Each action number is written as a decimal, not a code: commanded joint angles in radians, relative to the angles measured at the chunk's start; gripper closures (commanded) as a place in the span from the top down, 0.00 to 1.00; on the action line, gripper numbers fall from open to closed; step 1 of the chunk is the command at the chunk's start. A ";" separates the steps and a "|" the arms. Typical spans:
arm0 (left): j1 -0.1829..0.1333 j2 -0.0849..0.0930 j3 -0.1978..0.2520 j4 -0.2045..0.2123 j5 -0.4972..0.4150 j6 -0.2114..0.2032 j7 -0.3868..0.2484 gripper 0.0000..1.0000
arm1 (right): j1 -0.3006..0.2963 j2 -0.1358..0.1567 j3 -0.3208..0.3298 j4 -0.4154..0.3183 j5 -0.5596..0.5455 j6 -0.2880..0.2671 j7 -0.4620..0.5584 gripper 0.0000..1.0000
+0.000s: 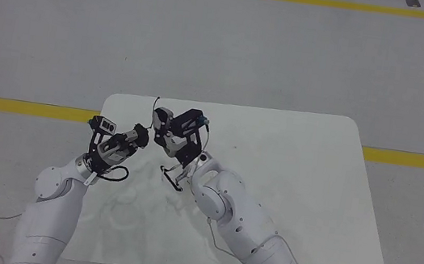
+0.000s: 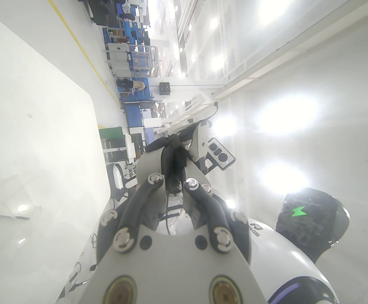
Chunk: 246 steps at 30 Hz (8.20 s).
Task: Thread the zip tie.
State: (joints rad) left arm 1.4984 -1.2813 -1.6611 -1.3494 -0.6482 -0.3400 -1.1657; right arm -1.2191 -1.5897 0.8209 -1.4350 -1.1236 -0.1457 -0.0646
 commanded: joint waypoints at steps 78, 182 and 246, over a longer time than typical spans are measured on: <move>0.000 0.000 0.000 0.000 0.000 0.000 0.000 0.00 | -0.039 0.006 0.009 -0.009 0.030 -0.021 0.073 0.00; 0.015 0.125 0.168 0.020 -0.682 0.680 0.055 0.00 | -0.099 0.073 0.056 -0.055 -0.388 -0.046 -0.038 1.00; 0.025 0.153 0.247 0.005 -0.889 0.680 0.104 0.00 | 0.013 0.012 -0.087 0.088 -0.386 0.051 -0.147 0.18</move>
State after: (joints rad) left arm 1.5233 -1.1283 -1.4145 -1.3443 -1.5373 0.3400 -1.0614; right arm -1.2074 -1.5774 0.7341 -1.3487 -1.5104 -0.0949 -0.2118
